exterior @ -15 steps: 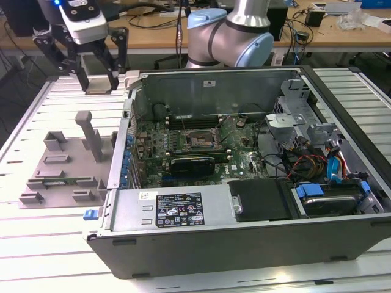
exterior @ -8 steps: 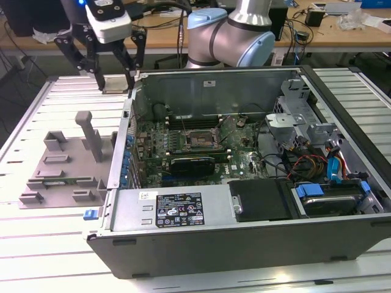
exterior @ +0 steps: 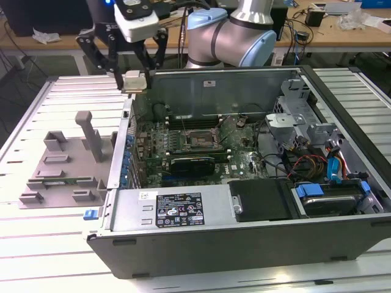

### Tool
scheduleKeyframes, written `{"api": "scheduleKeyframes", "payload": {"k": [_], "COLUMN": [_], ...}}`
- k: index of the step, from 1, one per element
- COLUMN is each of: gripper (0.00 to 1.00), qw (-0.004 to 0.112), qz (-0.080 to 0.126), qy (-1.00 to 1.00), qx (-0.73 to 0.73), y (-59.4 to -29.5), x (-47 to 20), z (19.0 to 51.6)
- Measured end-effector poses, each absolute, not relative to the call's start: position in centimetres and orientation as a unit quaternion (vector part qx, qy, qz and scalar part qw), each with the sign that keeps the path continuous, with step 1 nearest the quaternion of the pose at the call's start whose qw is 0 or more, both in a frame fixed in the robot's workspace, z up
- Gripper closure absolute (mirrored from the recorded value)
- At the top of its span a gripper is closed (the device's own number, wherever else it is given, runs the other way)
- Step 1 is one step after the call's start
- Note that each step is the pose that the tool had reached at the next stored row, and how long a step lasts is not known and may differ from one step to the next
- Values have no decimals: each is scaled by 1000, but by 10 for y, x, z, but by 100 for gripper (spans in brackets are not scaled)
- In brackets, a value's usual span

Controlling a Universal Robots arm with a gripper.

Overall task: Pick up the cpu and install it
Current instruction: 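Pick up the cpu and move it towards the insertion slot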

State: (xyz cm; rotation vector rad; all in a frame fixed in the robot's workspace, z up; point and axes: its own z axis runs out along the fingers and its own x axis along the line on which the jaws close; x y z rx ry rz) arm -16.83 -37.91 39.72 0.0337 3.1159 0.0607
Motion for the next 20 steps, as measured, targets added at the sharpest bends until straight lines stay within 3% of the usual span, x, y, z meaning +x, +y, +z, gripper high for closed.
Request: {"api": "scheduleKeyframes", "payload": {"k": [20], "gripper": [45], "qw": [12], "qz": [19], "qy": [1000], "qx": [11], "y": [-378], "x": [-106], "z": [395]}}
